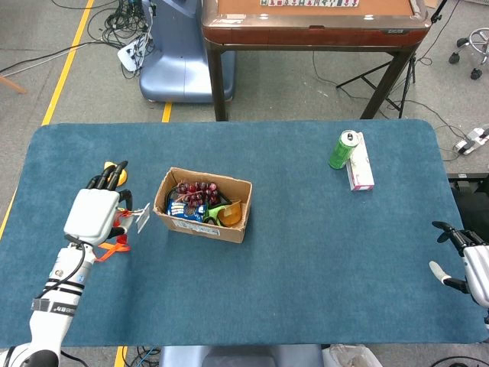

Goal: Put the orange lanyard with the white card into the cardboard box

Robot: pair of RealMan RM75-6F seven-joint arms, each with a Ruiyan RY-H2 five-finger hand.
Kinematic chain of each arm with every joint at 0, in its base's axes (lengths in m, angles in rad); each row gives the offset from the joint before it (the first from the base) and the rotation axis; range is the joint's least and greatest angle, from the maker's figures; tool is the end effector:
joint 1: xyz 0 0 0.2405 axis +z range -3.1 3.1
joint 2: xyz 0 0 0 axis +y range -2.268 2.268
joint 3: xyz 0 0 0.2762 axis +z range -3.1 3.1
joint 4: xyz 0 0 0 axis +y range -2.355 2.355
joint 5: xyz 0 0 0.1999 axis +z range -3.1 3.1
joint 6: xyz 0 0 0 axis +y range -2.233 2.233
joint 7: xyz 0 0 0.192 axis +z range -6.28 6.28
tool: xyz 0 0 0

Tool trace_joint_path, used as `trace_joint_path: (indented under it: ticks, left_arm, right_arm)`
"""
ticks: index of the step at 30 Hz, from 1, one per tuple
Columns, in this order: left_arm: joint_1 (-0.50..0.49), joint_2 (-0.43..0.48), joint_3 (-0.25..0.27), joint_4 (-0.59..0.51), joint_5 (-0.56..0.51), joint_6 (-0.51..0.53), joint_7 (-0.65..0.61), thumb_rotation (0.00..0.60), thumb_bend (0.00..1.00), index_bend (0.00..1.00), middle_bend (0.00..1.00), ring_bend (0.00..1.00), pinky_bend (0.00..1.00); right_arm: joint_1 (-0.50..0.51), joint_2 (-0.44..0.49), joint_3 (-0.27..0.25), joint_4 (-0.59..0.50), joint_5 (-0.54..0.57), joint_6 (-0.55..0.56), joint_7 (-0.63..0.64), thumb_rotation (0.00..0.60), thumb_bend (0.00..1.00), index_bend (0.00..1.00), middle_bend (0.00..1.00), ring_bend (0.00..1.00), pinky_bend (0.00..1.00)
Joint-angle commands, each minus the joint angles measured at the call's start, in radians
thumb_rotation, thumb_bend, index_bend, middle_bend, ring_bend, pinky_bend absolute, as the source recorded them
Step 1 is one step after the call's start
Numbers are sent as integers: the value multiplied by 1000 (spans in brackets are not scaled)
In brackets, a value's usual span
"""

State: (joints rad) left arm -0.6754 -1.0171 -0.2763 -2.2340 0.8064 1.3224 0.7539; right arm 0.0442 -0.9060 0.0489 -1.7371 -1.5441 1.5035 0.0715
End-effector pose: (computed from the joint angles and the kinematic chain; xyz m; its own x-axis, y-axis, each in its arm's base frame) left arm -0.1154 0.3538 0.1660 0.5110 0.0598 0.8575 0.8522 -0.1660 -0.4963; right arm -0.3085 -0.2154 0.2340 0.4131 0.0006 0.9107 -0.9105 -0.0204 0.4131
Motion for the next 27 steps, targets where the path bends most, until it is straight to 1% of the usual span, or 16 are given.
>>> trace_joint_path:
  ticks: [1, 11, 16, 21, 27]
  left_arm:
    - [-34, -16, -19, -17, -26, 5, 28, 600, 374, 646, 0, 5, 163]
    - [-163, -89, -59, -24, -138, 27, 126, 600, 374, 646, 0, 5, 163]
    - [-239, -142, -78, 0, -204, 44, 177, 600, 374, 645, 0, 5, 163]
    - [-291, -184, -80, 35, -256, 50, 203, 600, 374, 646, 0, 5, 163]
    - [-327, -222, -75, 80, -275, 50, 198, 600, 374, 643, 0, 5, 165]
  right_arm:
    - [0, 0, 0, 0, -1, 0, 1, 600, 243, 237, 424, 348, 663]
    - [1, 3, -2, 1, -3, -1, 8, 600, 243, 237, 424, 348, 663]
    - [2, 4, -3, 3, -6, -2, 14, 600, 243, 237, 424, 349, 663]
    - [2, 6, -3, 5, -6, -3, 23, 600, 243, 237, 424, 349, 663]
    - [3, 9, -4, 7, -7, -3, 30, 600, 243, 237, 424, 348, 663]
